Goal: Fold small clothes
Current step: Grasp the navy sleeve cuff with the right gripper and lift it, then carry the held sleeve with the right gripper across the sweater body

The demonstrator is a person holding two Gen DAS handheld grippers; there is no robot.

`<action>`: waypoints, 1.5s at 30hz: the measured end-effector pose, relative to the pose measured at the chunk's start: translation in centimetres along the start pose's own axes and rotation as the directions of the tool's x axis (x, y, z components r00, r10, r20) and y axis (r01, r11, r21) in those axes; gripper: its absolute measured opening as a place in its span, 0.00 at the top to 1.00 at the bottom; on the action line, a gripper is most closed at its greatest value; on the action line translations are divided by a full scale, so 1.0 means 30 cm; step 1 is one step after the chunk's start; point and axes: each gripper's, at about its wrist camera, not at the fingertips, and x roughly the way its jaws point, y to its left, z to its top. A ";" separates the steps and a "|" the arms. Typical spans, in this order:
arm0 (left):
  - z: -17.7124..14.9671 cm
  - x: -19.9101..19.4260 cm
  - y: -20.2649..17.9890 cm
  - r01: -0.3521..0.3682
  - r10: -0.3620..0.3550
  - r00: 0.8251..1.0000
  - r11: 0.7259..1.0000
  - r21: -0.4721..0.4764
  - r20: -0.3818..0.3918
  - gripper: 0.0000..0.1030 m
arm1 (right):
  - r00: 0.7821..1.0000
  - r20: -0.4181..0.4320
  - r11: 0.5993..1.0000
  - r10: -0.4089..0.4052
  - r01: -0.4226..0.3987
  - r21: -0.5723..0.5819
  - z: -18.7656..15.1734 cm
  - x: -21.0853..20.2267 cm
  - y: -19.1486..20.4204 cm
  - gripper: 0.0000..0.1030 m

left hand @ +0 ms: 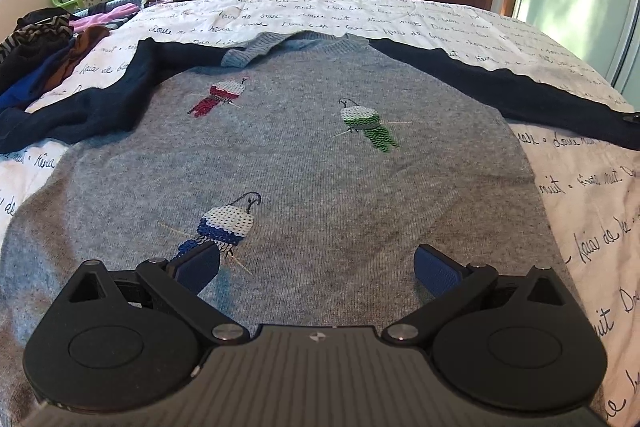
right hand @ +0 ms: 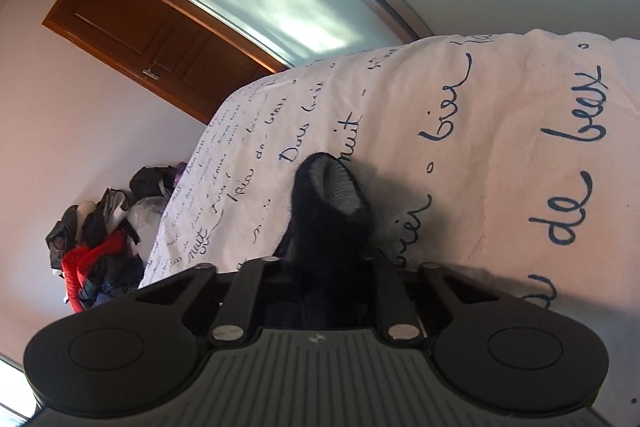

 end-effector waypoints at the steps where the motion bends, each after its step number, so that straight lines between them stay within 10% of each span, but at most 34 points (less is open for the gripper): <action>1: 0.000 -0.001 0.000 0.001 -0.001 1.000 1.000 0.002 0.001 0.00 | 1.000 0.006 1.000 0.003 -0.003 -0.022 -0.001 -0.007 0.011 0.90; 12: 0.006 -0.026 0.056 -0.013 0.015 1.000 0.998 -0.065 0.024 0.00 | 0.978 0.192 0.923 0.081 -0.001 -0.385 -0.015 -0.189 0.330 0.91; 19: -0.003 -0.029 0.120 0.009 -0.006 1.000 0.989 -0.150 0.021 0.00 | 0.962 0.252 0.873 -0.104 0.210 -0.439 -0.067 -0.140 0.385 0.91; 23: 0.006 -0.030 0.136 -0.003 0.006 1.000 0.988 -0.152 0.015 0.00 | 0.965 0.263 0.736 0.015 0.168 -0.656 -0.258 -0.171 0.565 0.91; 30: -0.014 -0.052 0.168 -0.041 0.044 0.999 0.990 -0.134 0.020 0.00 | 0.979 0.114 0.521 0.168 0.010 -0.853 -0.586 -0.193 0.825 0.91; 45: -0.018 -0.096 0.279 -0.087 0.092 0.995 0.982 -0.165 0.024 0.00 | 0.940 -0.244 0.311 0.240 -0.313 -0.897 -1.199 -0.170 1.124 0.91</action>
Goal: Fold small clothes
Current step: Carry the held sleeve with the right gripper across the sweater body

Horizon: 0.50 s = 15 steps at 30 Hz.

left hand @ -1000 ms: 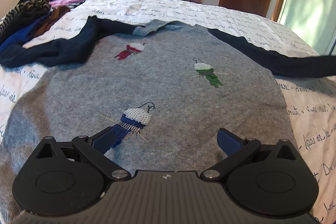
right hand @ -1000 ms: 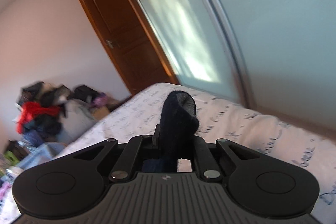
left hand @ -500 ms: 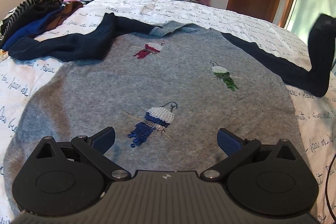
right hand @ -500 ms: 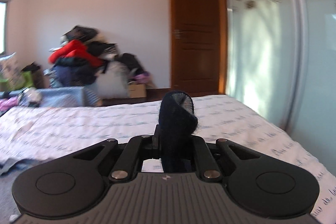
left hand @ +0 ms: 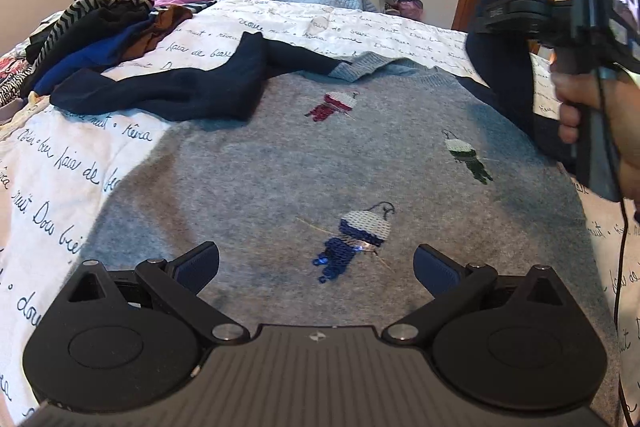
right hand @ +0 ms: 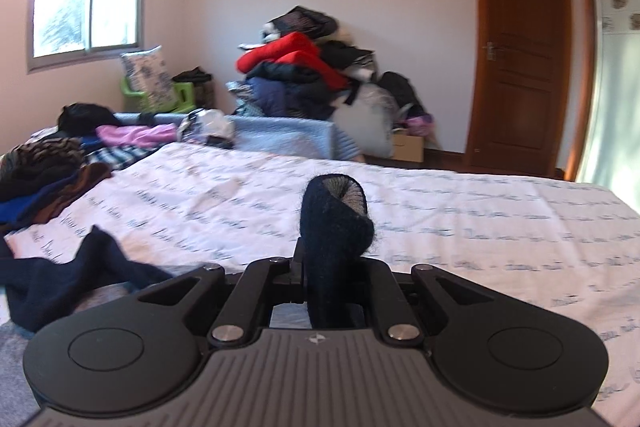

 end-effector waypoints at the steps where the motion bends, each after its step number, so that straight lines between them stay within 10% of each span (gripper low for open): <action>1: 0.012 0.002 0.012 0.004 -0.004 1.000 1.000 0.000 -0.004 0.00 | 1.000 -0.009 1.000 0.016 -0.016 -0.006 -0.003 0.013 0.026 0.91; 15: 0.535 0.299 0.114 0.034 -0.027 0.998 0.989 0.142 -0.049 0.00 | 0.989 -0.075 0.992 0.129 -0.129 0.014 -0.036 0.066 0.131 0.91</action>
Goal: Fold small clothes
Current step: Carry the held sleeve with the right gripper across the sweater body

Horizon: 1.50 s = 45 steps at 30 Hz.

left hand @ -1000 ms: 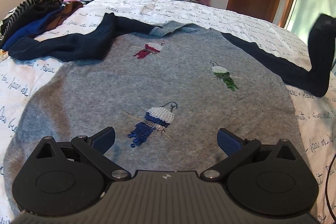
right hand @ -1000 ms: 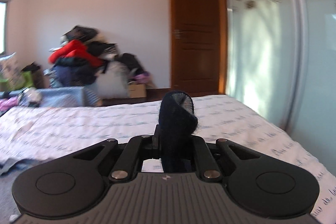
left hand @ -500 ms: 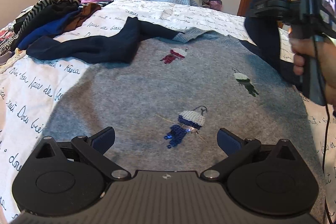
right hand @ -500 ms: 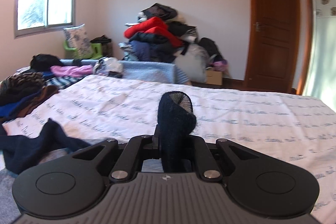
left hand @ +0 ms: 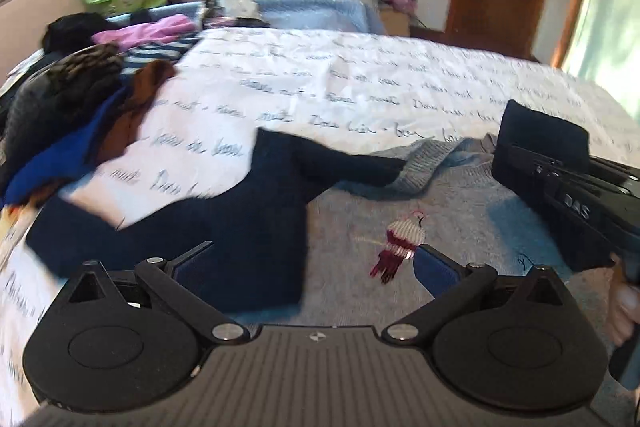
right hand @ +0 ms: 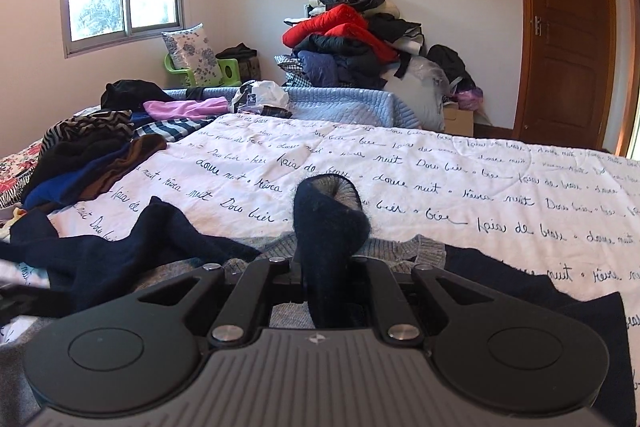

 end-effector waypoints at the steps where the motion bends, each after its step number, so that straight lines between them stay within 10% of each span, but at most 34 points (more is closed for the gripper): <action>1: 0.020 0.034 -0.015 0.018 -0.018 1.000 1.000 0.025 -0.013 0.00 | 1.000 -0.003 1.000 0.004 -0.004 -0.004 -0.002 -0.001 -0.003 0.91; 11: 0.149 0.429 -0.131 0.013 0.004 0.994 0.987 0.158 -0.107 0.03 | 0.999 -0.006 0.999 0.041 -0.041 -0.004 -0.002 -0.024 -0.033 0.91; 19: 0.373 0.529 0.087 -0.236 0.240 0.971 0.955 -0.178 0.003 0.03 | 0.999 0.038 0.999 0.033 -0.033 -0.004 0.046 -0.042 -0.033 0.91; 33: 0.150 0.102 0.161 -0.244 0.259 0.959 0.962 -0.126 0.118 0.03 | 0.997 0.018 0.995 0.079 -0.077 -0.061 0.065 0.128 0.176 0.91; 45: -0.097 -0.118 0.351 -0.339 0.362 0.929 0.914 -0.223 0.073 0.03 | 0.995 -0.076 0.991 0.069 -0.077 -0.108 0.005 0.269 0.331 0.91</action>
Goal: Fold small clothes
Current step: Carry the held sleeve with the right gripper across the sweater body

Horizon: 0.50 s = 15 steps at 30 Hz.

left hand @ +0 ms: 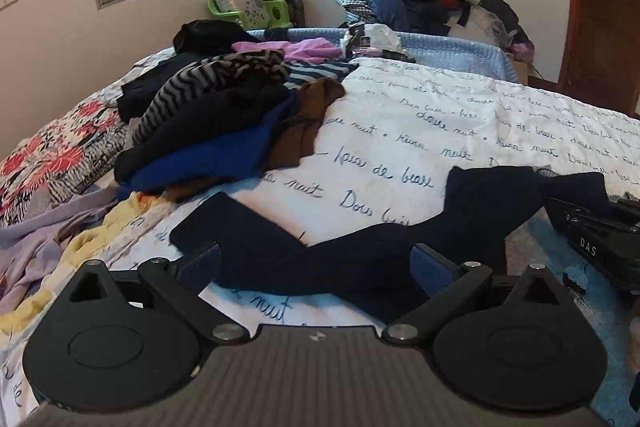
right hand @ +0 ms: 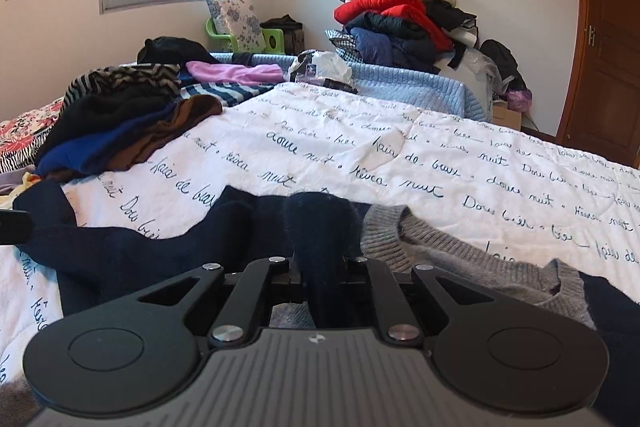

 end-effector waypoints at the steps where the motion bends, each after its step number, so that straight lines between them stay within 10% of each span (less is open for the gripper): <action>1: -0.011 -0.005 0.025 0.004 -0.004 1.000 1.000 -0.022 -0.011 0.03 | 1.000 -0.006 1.000 0.003 -0.003 0.004 -0.004 0.007 0.005 0.91; 10: -0.073 -0.005 0.129 -0.006 0.000 0.998 0.995 -0.102 -0.062 0.03 | 0.994 -0.108 0.999 0.017 -0.021 -0.031 -0.020 0.094 0.062 0.83; 15: -0.094 -0.004 0.171 -0.038 0.030 0.997 0.993 -0.114 -0.074 0.03 | 0.996 -0.041 0.995 0.076 -0.078 -0.061 -0.038 -0.006 0.056 0.33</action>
